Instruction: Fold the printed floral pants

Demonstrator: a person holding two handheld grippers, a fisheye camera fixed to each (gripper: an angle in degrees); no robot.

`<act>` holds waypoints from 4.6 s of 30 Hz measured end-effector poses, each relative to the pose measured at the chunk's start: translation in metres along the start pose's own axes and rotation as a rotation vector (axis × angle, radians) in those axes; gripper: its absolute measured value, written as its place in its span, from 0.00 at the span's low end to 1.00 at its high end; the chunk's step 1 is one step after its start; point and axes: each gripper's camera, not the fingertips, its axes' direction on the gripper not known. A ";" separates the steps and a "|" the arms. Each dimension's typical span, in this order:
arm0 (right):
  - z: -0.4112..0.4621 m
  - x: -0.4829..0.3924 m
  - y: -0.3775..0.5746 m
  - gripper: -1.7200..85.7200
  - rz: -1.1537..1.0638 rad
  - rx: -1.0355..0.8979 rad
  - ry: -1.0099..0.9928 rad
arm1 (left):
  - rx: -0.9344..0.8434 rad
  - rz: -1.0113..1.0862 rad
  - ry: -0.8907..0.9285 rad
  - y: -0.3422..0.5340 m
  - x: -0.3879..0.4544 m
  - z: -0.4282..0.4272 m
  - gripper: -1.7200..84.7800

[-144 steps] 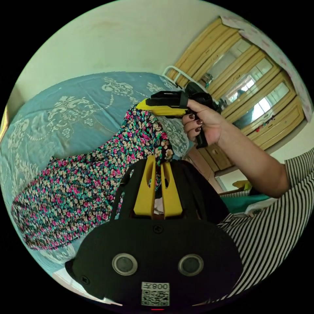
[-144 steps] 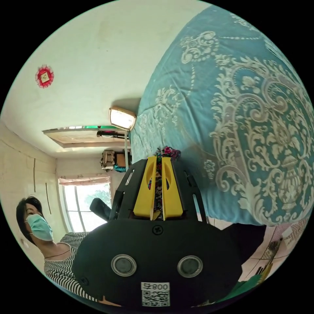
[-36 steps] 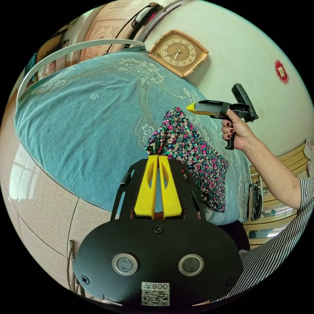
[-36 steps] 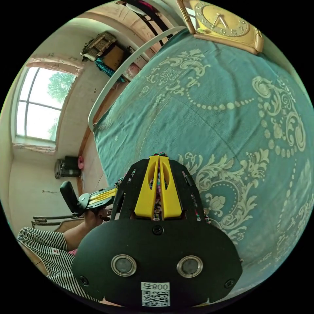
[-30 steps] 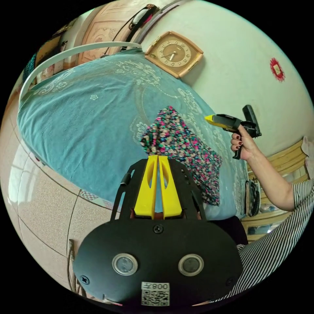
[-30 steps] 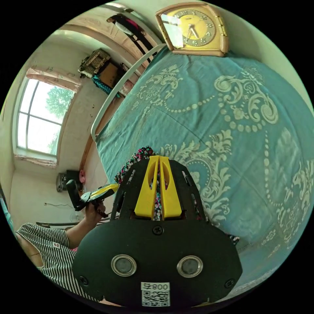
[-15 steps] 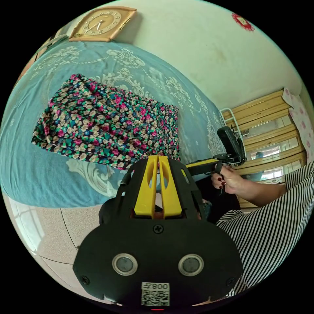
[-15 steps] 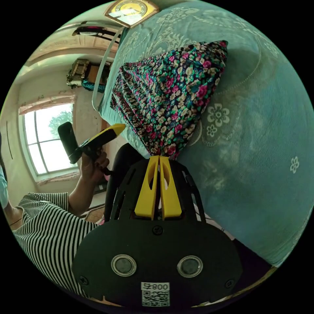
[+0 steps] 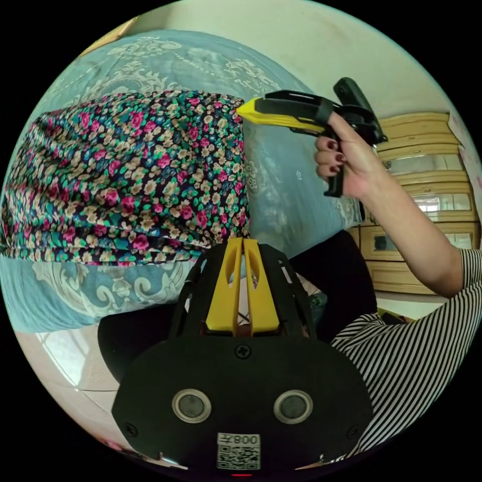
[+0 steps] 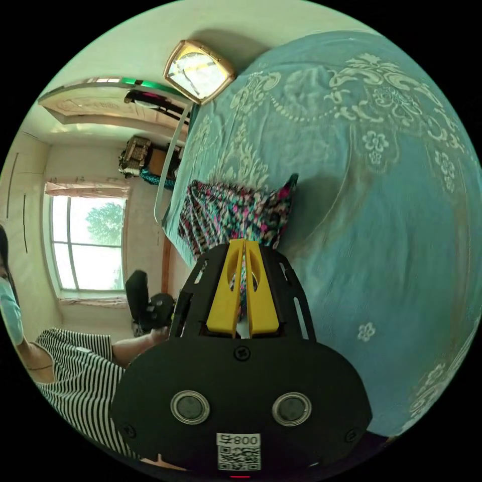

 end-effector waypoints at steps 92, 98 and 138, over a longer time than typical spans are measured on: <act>-0.063 0.002 0.104 0.04 0.152 -0.151 -0.622 | 0.879 -0.823 0.727 0.155 -0.291 -0.092 0.16; -0.070 -0.011 0.114 0.04 0.144 -0.138 -0.610 | 0.893 -0.846 0.689 0.151 -0.292 -0.111 0.16; -0.250 0.069 0.421 0.04 0.191 0.097 -0.735 | 0.739 -0.484 0.561 0.129 0.114 -0.140 0.07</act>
